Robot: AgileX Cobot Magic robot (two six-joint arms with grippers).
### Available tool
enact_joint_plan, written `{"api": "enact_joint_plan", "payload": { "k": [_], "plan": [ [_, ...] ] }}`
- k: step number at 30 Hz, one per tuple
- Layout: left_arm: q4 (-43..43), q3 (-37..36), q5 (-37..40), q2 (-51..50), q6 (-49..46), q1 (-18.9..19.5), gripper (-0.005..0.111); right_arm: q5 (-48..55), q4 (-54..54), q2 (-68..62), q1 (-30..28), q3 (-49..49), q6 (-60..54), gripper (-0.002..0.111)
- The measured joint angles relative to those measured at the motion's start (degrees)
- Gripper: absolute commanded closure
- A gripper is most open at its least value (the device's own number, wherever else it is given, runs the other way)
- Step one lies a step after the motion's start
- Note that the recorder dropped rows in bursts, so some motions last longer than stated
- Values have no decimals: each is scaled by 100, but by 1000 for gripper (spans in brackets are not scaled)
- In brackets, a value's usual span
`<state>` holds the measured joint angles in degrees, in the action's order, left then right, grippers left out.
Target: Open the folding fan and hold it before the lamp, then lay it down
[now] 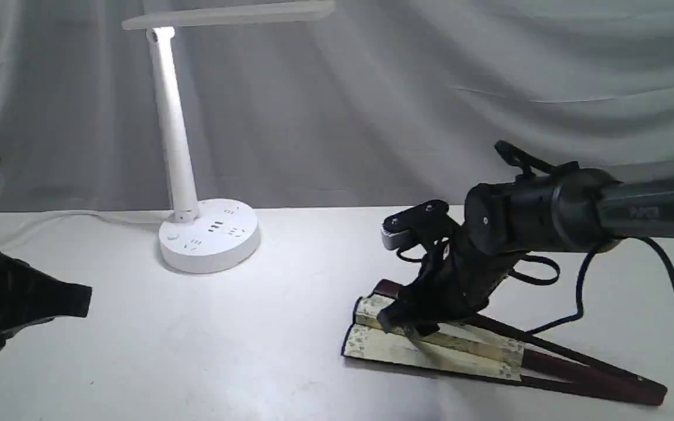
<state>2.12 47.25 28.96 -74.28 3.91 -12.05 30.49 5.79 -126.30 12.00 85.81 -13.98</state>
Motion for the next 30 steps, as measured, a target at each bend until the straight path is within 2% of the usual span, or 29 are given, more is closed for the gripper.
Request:
{"api": "enact_joint_plan", "payload": {
  "k": [6, 12, 30],
  "plan": [
    [0, 0, 0, 0, 0, 0, 107, -536, -355, -17, 0, 0, 1213, 60],
    [0, 0, 0, 0, 0, 0, 107, -822, -383, -117, -200, 0, 1934, 60],
    [0, 0, 0, 0, 0, 0, 107, -992, -137, -120, -867, 0, 2439, 60]
  ]
}}
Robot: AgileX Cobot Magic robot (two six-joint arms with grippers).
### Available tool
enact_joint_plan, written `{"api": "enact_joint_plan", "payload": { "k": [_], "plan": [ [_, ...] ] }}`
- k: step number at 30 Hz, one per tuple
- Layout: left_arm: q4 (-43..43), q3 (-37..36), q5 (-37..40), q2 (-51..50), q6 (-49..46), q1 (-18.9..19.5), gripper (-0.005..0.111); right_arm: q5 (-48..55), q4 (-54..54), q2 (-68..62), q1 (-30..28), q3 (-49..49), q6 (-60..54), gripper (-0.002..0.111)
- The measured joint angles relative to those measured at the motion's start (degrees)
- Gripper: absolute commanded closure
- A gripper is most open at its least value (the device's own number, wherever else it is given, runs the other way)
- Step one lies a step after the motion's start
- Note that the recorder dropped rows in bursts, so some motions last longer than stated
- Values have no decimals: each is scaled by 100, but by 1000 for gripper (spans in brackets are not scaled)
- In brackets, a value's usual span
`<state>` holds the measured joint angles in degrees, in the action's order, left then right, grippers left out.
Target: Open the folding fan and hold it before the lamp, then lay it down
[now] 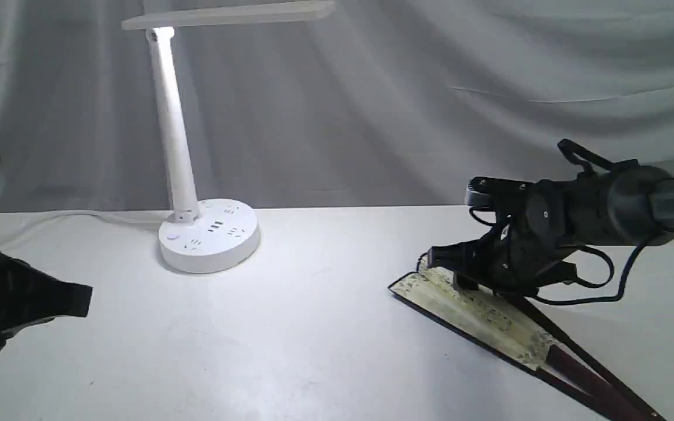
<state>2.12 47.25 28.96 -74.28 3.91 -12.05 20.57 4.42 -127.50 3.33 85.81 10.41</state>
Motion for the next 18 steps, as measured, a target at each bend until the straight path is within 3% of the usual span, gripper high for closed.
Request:
{"api": "enact_joint_plan", "payload": {
  "k": [10, 18],
  "plan": [
    [0, 0, 0, 0, 0, 0, 107, 612, 495, 540, -140, 0, -774, 60],
    [0, 0, 0, 0, 0, 0, 107, 1890, 1990, 682, -660, 0, -2557, 60]
  ]
}}
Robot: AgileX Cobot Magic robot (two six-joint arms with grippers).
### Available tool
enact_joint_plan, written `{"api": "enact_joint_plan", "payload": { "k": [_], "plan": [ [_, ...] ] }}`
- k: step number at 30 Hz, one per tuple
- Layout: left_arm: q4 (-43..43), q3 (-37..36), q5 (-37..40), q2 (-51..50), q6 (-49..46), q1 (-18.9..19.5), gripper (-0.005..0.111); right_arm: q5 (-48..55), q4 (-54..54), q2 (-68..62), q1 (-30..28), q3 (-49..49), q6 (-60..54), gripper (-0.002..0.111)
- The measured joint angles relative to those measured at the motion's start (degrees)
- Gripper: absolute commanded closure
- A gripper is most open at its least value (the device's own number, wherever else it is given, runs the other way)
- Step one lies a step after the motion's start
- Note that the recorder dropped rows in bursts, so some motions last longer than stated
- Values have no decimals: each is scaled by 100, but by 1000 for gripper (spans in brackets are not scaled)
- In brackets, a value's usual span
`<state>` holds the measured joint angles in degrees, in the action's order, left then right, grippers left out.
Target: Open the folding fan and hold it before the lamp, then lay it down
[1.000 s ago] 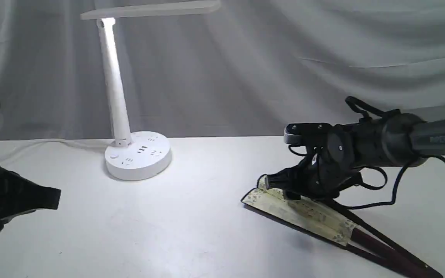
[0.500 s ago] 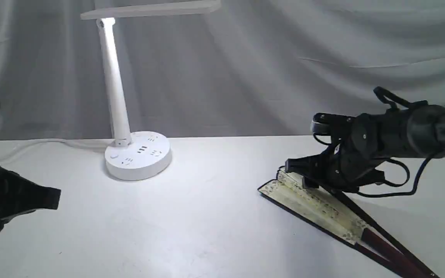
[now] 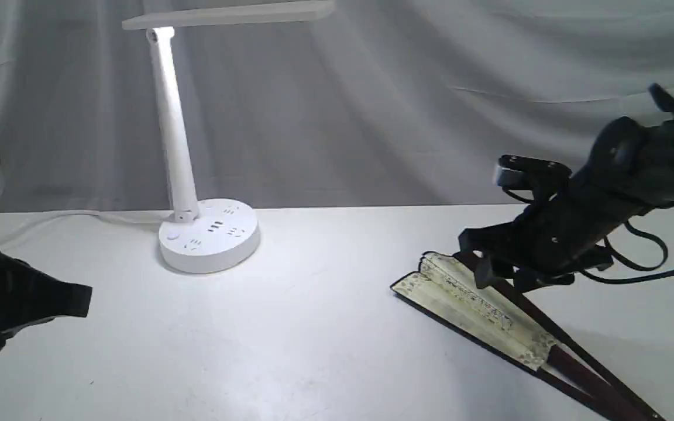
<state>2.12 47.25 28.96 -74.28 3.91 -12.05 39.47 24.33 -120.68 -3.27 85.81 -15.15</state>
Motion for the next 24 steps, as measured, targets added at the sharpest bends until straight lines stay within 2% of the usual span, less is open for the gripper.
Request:
{"api": "enact_joint_plan", "payload": {
  "k": [5, 11, 18, 24],
  "plan": [
    [0, 0, 0, 0, 0, 0, 107, 728, 889, 0, -559, 0, -843, 60],
    [0, 0, 0, 0, 0, 0, 107, 1177, 1076, 0, -996, 0, -1258, 64],
    [0, 0, 0, 0, 0, 0, 107, 1456, 1165, 0, -1324, 0, -1433, 65],
    [0, 0, 0, 0, 0, 0, 107, 1589, 1230, 0, -1379, -49, -1692, 65]
  ]
}}
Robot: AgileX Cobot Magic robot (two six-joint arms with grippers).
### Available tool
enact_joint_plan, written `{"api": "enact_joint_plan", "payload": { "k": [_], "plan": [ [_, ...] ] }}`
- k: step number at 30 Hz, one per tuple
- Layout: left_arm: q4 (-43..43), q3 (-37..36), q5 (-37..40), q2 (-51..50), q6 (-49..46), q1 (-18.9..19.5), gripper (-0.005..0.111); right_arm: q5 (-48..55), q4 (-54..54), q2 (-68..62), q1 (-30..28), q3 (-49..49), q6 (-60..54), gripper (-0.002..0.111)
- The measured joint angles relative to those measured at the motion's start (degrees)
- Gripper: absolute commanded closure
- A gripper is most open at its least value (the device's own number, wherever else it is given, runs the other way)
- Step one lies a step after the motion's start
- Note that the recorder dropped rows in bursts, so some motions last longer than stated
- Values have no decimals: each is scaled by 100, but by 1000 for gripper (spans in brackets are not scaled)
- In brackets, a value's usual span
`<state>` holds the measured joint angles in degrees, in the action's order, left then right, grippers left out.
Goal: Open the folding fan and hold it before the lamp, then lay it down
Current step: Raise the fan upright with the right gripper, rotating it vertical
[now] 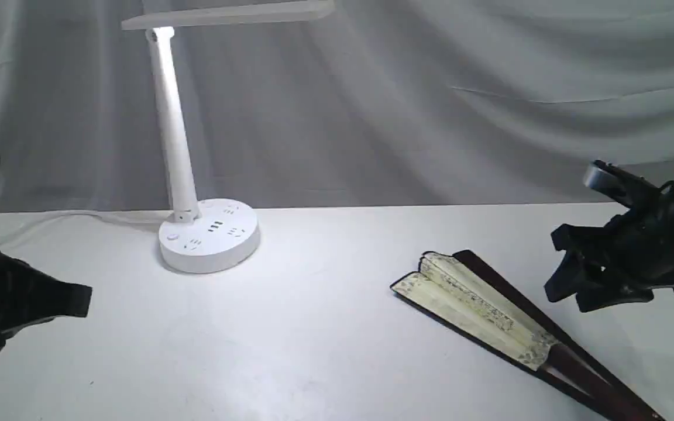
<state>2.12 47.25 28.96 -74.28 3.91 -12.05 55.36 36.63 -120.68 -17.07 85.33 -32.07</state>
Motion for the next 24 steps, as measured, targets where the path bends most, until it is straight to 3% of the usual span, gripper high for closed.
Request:
{"api": "enact_joint_plan", "payload": {
  "k": [24],
  "plan": [
    [0, 0, 0, 0, 0, 0, 107, -435, 883, -598, -183, -443, -574, 65]
  ]
}}
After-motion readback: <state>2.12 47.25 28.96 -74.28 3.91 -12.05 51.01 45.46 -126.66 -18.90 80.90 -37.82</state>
